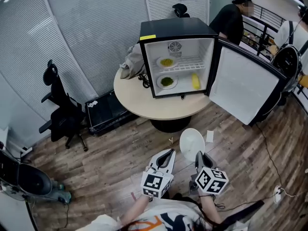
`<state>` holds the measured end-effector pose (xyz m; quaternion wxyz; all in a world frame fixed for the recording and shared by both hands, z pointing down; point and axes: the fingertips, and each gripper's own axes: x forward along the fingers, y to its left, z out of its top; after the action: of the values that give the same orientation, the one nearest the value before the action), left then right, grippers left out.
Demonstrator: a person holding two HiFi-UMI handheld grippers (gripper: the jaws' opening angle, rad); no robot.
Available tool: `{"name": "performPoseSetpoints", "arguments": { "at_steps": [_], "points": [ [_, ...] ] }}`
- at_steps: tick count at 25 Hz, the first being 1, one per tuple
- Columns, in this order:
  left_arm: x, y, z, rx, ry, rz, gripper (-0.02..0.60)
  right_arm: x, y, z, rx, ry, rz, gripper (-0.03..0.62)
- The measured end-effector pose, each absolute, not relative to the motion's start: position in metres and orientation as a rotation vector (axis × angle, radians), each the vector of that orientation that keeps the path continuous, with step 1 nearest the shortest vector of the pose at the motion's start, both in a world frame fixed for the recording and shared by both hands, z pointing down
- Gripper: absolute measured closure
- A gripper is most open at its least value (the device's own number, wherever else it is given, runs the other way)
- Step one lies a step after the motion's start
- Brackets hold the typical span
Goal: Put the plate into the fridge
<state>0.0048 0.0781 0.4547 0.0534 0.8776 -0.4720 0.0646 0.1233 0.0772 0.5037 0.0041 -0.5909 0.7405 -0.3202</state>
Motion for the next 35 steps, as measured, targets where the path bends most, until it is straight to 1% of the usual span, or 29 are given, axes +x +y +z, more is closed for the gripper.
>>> {"name": "performPoseSetpoints", "arguments": {
  "at_steps": [12, 22, 35],
  "points": [
    [-0.002, 0.039, 0.467, 2.635, -1.464, 0.264, 0.568, 0.115, 0.036, 0.517, -1.803, 2.348, -1.069, 0.571],
    [-0.009, -0.061, 0.465, 2.691, -1.399, 0.247, 0.568, 0.108, -0.054, 0.517, -1.867, 2.309, -1.063, 0.571],
    [-0.04, -0.186, 0.462, 2.735, -1.287, 0.225, 0.568, 0.082, -0.17, 0.508, -1.948, 2.229, -1.049, 0.571]
  ]
}}
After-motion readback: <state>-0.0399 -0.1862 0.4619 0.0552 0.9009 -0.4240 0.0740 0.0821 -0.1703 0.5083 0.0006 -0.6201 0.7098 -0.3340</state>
